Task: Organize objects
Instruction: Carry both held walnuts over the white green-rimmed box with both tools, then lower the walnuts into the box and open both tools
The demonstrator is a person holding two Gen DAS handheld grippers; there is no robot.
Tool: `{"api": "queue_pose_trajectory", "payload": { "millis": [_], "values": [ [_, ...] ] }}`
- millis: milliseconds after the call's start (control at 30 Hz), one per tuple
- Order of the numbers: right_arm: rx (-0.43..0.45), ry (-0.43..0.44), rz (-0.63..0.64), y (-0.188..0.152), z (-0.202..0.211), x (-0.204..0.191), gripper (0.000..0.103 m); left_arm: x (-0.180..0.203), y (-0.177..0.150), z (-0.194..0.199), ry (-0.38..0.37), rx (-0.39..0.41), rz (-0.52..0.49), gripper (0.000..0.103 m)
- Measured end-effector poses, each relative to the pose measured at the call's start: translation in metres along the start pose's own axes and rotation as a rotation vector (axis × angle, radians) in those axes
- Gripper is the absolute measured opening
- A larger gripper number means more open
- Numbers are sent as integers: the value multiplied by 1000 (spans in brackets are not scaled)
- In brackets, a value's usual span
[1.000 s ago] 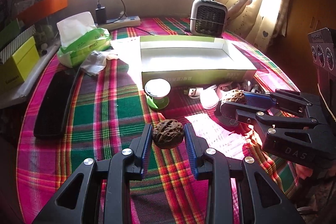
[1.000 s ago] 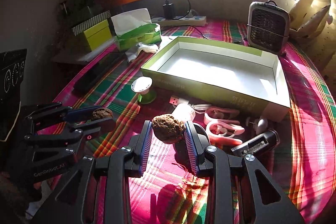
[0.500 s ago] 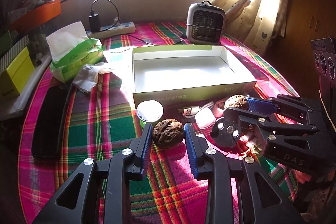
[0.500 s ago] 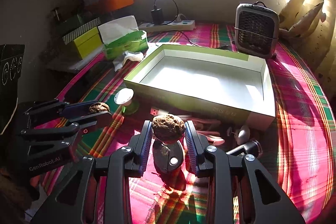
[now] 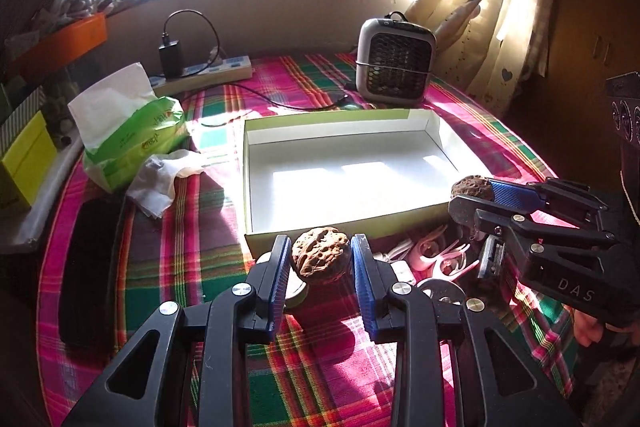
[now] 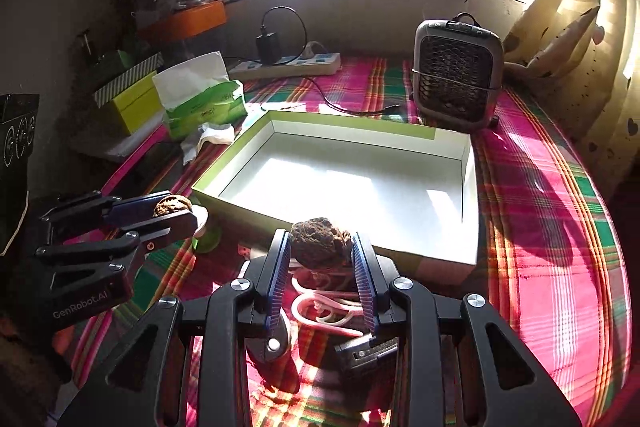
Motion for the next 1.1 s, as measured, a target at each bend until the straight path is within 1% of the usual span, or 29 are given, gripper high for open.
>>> {"api": "queue_pose_trajectory", "payload": {
  "millis": [433, 667, 1100],
  "values": [
    [-18, -36, -27, 25, -24, 23, 33, -10, 27, -25, 5, -9, 20, 28],
    [-41, -63, -44, 33, -41, 40, 33, -20, 38, -41, 15, -27, 36, 28],
    [-89, -100, -57, 45, -71, 64, 33, -25, 55, -77, 15, -80, 46, 28]
  ]
}}
Point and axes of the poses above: each gripper's, at about its wrist camera, not at the fingertips, and z roughly against the way its jaws point, x to its right, y to its top, the point moved 9 cm from there along -z, roughly the way its jaws point, and after that the axes turned 5 degrees about -x, right-handed, at the moved point
